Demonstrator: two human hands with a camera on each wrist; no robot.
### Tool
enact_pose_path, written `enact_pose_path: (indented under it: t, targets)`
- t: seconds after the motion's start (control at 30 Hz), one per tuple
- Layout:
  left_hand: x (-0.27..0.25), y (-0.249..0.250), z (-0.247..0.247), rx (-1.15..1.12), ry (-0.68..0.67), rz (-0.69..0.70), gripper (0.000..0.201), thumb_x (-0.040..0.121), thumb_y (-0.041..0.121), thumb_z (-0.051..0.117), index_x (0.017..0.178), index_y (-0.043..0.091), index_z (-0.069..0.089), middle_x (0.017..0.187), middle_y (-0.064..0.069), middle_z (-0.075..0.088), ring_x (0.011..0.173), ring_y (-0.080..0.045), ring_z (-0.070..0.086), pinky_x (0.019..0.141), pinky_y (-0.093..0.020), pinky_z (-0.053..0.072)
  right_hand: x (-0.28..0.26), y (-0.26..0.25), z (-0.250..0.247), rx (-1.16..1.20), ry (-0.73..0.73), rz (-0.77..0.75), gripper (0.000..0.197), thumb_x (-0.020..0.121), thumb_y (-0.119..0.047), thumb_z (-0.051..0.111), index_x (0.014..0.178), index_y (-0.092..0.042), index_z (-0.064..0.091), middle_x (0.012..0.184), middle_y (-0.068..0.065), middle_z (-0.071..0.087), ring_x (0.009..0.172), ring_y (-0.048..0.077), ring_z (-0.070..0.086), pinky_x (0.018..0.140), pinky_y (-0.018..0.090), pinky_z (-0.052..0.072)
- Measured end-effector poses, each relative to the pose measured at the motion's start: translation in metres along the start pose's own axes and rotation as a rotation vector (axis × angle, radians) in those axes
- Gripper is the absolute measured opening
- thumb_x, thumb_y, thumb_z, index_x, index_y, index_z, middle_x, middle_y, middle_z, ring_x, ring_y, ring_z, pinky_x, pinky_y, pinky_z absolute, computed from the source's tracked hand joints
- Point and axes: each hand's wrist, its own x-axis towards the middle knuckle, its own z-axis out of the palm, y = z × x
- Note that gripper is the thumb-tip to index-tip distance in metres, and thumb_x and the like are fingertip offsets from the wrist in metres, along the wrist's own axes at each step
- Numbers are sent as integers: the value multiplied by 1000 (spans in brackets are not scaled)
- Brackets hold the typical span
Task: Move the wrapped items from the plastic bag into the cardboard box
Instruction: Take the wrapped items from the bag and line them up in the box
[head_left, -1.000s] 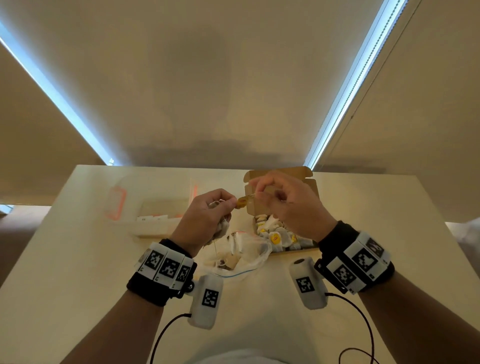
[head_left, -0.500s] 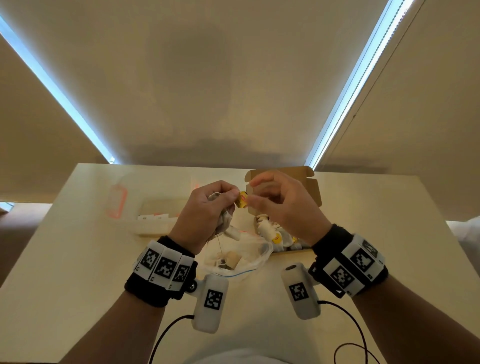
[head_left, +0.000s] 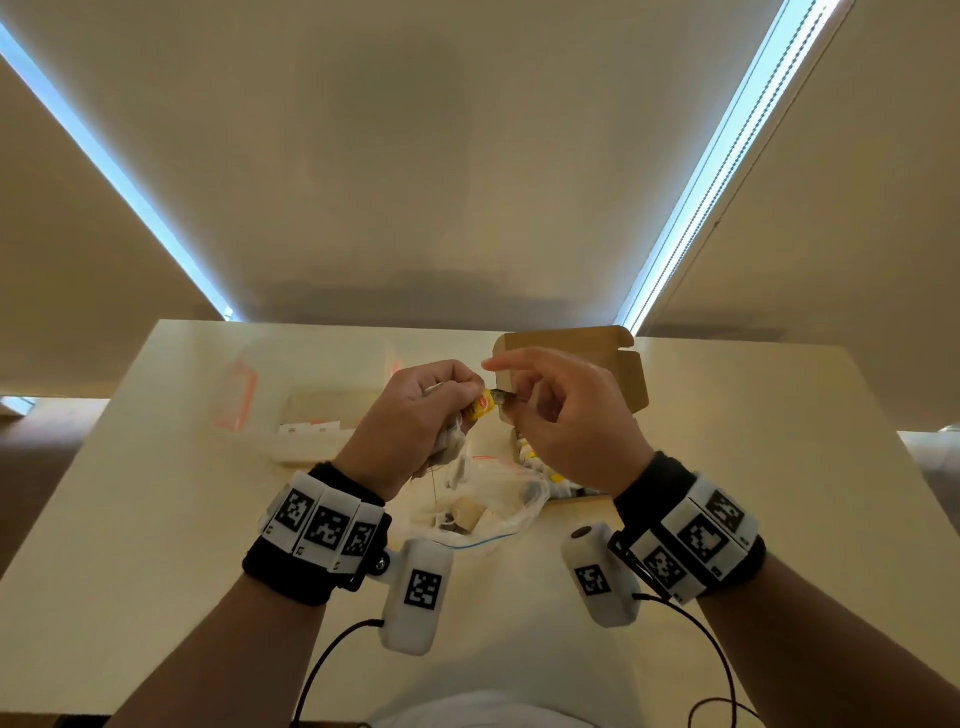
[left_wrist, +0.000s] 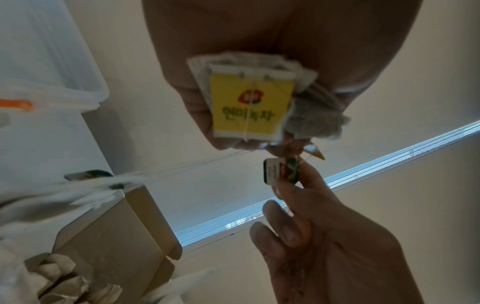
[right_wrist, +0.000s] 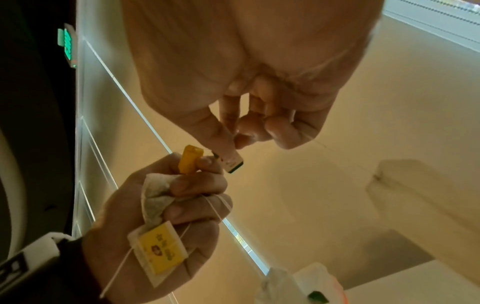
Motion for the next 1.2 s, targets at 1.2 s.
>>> enact_pose_path:
  t: [1.2]
  targets:
    - [-1,4,2,90,114,16,10,97,-1,50,92,-5,59,59,-10,46,35,-10,33,38,-17,29,6,-1,1,207,57,170,9,94,-21,65,96,-16,73,80,-9,71,70,12,66,67,29,57]
